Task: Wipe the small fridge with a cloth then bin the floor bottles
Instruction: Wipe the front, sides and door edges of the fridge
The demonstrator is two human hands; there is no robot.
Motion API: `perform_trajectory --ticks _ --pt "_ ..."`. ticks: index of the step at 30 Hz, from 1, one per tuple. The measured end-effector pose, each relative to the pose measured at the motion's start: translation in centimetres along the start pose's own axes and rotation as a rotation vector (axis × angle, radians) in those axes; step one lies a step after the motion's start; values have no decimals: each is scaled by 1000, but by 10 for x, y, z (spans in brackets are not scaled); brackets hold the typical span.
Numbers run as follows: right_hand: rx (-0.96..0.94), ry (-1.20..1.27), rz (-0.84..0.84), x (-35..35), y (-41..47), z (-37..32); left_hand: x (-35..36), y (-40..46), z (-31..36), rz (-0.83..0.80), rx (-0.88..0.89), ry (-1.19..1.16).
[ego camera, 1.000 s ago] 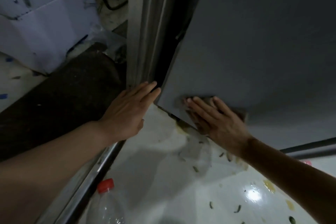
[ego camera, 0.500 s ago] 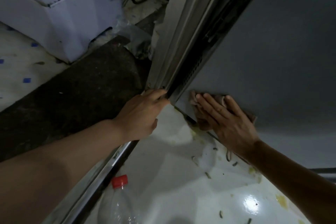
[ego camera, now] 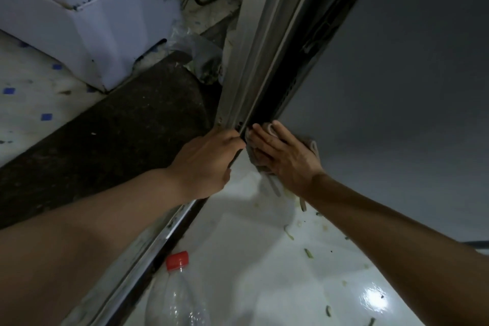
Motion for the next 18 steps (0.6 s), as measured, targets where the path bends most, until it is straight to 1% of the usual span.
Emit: perform_trajectory --ticks 2,3,5,7,9,11,14,16,18 --pt "-13 -177 11 4 -3 -4 2 0 4 -20 20 13" --pt "14 -206 -24 4 -7 -4 3 1 7 -22 29 8" --pt "23 -201 -66 5 -19 -4 5 2 11 -21 34 -1" --pt "4 -241 -42 10 -38 0 8 5 14 -28 14 -9" --pt "-45 -284 23 23 -68 2 10 10 15 -47 -12 -20" --pt "-31 -282 85 40 -103 4 12 14 17 -63 -23 -29" --pt "-28 -346 10 60 -141 3 14 19 23 -84 -11 -51" --pt "12 -317 -30 56 -141 3 16 24 25 -94 -5 -70" --pt "52 -273 -20 44 -125 2 18 28 26 -102 -6 -89"
Point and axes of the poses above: each hand's wrist, its own y-axis towards the middle knuckle, its own x-axis out of the palm, z = x × y, the point moved 1 cm from there along y, towards the middle knuckle, and after that the axes turned 3 degrees about y, right-handed, at the moved point
